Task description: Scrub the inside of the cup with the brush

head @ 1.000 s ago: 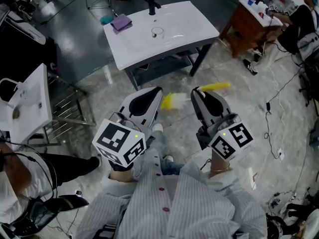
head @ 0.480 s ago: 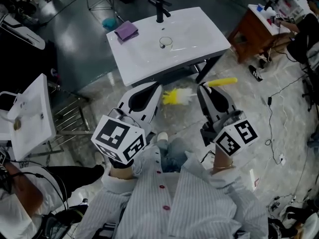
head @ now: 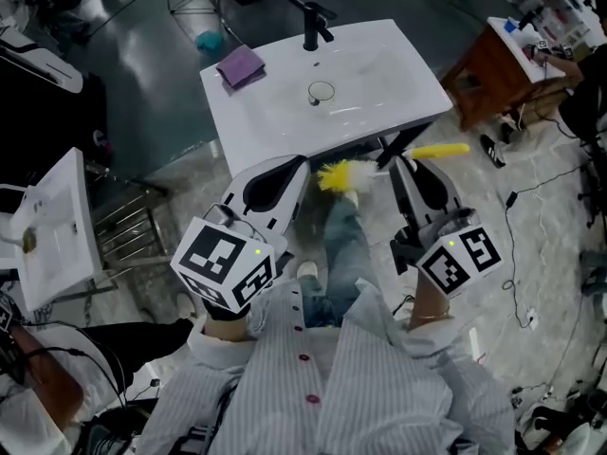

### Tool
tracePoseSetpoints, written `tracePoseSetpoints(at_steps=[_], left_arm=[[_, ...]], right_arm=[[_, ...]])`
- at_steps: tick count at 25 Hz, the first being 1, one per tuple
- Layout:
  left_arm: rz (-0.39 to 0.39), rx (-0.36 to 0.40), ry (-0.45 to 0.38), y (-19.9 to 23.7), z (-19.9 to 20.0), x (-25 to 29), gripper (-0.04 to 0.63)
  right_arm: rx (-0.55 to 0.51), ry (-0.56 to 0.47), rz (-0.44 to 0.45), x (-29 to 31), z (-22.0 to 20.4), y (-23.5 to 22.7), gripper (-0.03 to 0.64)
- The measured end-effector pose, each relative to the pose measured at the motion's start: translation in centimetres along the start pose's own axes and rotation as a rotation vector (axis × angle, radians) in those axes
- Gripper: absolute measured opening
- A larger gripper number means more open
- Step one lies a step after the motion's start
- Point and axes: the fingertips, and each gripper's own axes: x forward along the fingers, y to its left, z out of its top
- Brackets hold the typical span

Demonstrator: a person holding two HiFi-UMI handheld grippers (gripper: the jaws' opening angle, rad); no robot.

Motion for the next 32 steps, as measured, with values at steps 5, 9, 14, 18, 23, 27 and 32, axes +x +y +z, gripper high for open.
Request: tracePoseSetpoints(at_steps=[5, 9, 14, 18, 23, 27, 32], left_arm=[[0.037, -0.001, 0.0, 3.6, 0.9, 5.1, 0.008], [0.079, -0.016, -0.001, 6.5, 2.0, 10.0, 0.008], [0.147, -0.037, 0.005, 9.4, 3.8, 17.2, 0.008], [0.217, -0.041, 0.001, 11.7, 5.3, 22.1, 0.008], [0.297, -0.061, 0.006, 13.9, 6.4, 26.7, 0.008], [0.369, -0.076, 0.004, 15.6, 6.2, 28.3, 0.008], [0.42, -0.082, 0.034, 18.3, 5.8, 28.4, 0.008]], right_arm=[[0.008, 0.009, 0.036, 5.1, 1.1, -4.3, 0.058], [0.009, 0.03, 0.078, 9.7, 2.6, -8.3, 0.058], [0.016, 0.06, 0.141, 14.6, 5.1, -14.4, 0.058], [0.02, 0.089, 0.217, 18.7, 6.7, -18.3, 0.058], [0.033, 0.123, 0.309, 22.9, 8.5, -21.9, 0.058], [0.037, 0.148, 0.377, 25.5, 8.6, -23.3, 0.058], [0.052, 0.176, 0.412, 28.5, 8.1, -23.4, 0.058]])
